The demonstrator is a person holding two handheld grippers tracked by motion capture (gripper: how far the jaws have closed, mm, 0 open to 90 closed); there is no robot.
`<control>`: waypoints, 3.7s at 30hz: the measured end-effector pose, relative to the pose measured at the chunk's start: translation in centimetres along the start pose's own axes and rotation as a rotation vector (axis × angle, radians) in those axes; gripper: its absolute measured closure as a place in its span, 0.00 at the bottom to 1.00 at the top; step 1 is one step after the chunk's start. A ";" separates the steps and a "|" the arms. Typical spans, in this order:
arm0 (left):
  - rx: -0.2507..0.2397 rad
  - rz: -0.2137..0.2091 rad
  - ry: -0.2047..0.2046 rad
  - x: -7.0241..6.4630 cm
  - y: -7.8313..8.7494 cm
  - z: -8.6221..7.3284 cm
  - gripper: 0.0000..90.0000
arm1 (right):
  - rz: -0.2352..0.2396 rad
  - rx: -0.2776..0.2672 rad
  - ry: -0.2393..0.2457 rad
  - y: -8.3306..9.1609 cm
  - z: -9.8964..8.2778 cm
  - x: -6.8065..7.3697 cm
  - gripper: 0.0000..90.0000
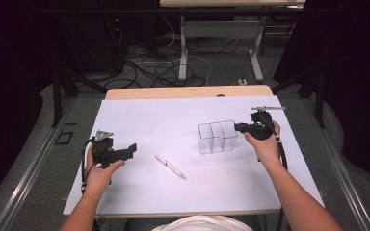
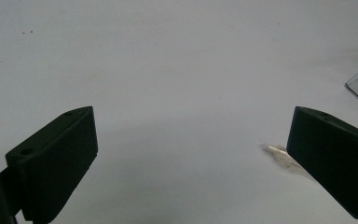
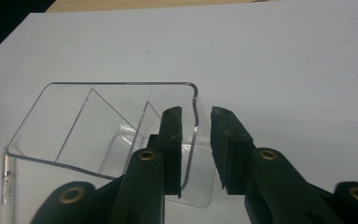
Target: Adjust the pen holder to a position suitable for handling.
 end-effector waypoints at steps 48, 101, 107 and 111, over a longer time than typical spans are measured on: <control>0.008 0.002 -0.011 0.0 -0.2 -0.1 0.03 | 0.016 0.083 0.106 -5.0 -1.9 7.3 1.00; 0.008 0.000 -0.009 0.1 -0.3 -0.1 0.04 | 0.112 0.025 0.255 -1.1 -2.1 7.0 0.66; 0.008 0.003 -0.009 0.1 -0.2 -0.1 0.04 | 0.136 0.007 0.301 -0.2 -2.9 7.8 0.59; 0.017 -0.002 -0.013 0.2 -0.3 -0.1 0.04 | 0.137 0.009 0.323 0.2 -3.4 8.2 0.57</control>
Point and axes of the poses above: each handheld gripper's, and its own axes: y roughly backward along the jaws, z roughly out of its top, x roughly to its left, the point moved 1 cm from there along -y, roughly forward along the jaws, and after that the axes turned 5 degrees about -z, right-handed, at the moved point
